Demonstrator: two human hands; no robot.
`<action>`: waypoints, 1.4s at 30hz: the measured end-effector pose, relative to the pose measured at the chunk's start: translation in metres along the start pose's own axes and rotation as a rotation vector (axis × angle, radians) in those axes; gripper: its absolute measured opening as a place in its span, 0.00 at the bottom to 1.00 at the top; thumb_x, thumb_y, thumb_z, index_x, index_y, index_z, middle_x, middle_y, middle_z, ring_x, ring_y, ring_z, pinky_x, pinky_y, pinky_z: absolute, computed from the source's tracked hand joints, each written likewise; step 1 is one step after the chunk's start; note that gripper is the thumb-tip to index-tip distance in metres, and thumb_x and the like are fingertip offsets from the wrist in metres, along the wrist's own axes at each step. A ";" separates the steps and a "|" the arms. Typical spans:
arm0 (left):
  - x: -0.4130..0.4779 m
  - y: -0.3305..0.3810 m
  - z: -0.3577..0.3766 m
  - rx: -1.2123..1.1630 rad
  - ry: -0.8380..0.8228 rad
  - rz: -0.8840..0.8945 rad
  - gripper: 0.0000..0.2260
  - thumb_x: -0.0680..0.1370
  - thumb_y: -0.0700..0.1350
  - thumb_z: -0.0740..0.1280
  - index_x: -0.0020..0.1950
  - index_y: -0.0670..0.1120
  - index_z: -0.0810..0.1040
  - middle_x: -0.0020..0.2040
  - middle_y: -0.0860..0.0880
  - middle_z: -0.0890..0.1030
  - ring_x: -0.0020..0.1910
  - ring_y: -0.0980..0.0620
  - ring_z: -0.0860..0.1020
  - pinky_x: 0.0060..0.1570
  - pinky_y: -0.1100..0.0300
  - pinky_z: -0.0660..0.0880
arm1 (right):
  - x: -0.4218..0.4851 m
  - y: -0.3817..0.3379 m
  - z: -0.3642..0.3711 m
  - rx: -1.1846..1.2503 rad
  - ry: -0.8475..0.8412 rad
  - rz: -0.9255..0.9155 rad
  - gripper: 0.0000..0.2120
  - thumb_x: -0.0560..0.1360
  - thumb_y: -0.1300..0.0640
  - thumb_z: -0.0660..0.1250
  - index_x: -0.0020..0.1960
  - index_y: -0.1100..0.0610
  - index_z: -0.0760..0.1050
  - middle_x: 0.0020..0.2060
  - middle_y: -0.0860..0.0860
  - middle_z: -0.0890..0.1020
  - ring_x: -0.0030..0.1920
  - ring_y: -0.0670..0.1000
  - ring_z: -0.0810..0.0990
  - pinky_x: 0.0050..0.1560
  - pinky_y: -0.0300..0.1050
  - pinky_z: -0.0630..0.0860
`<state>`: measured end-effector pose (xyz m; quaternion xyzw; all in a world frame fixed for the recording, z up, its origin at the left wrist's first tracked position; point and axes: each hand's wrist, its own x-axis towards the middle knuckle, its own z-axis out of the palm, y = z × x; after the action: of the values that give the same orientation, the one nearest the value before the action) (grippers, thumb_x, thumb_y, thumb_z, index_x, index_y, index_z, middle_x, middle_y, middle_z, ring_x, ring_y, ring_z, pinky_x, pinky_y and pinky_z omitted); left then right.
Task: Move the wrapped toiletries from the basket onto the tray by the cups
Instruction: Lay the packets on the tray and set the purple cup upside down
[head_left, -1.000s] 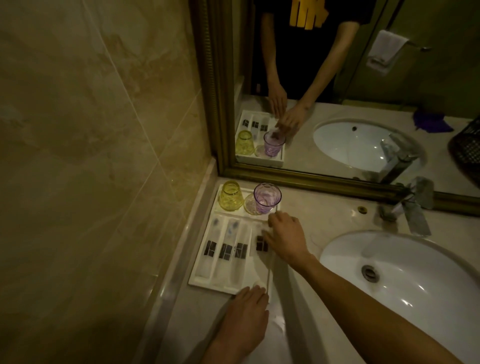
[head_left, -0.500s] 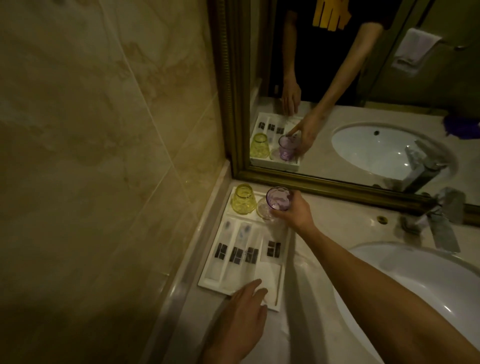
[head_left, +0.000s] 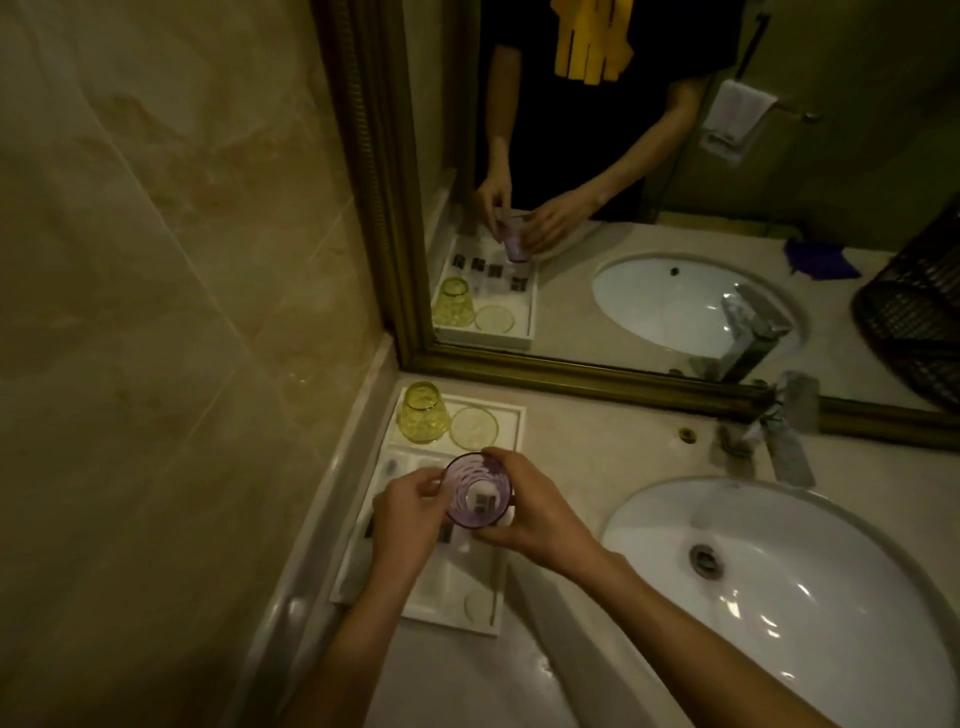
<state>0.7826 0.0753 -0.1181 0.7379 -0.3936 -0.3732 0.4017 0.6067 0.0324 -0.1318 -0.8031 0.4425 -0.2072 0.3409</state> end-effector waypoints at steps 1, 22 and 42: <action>0.000 -0.001 0.003 0.038 0.001 0.012 0.10 0.75 0.43 0.72 0.54 0.42 0.85 0.44 0.44 0.87 0.42 0.48 0.85 0.46 0.48 0.82 | -0.002 0.000 -0.001 -0.001 -0.007 0.015 0.46 0.64 0.44 0.80 0.76 0.53 0.64 0.69 0.51 0.75 0.66 0.49 0.76 0.65 0.36 0.71; -0.009 -0.021 0.004 -0.207 -0.002 0.101 0.16 0.75 0.40 0.72 0.61 0.52 0.82 0.46 0.65 0.84 0.47 0.65 0.82 0.41 0.72 0.76 | 0.053 0.010 -0.021 1.047 -0.396 0.974 0.31 0.72 0.46 0.76 0.68 0.62 0.75 0.63 0.61 0.81 0.57 0.61 0.85 0.48 0.57 0.85; -0.041 -0.112 -0.010 1.008 -0.258 0.219 0.32 0.81 0.59 0.54 0.80 0.59 0.41 0.83 0.48 0.43 0.80 0.44 0.42 0.77 0.44 0.46 | 0.130 0.025 0.004 0.090 0.057 0.394 0.27 0.68 0.59 0.80 0.63 0.61 0.72 0.56 0.58 0.82 0.50 0.51 0.77 0.49 0.42 0.71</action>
<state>0.8060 0.1554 -0.2034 0.7421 -0.6450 -0.1816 -0.0178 0.6626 -0.0859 -0.1481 -0.6788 0.5906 -0.1789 0.3979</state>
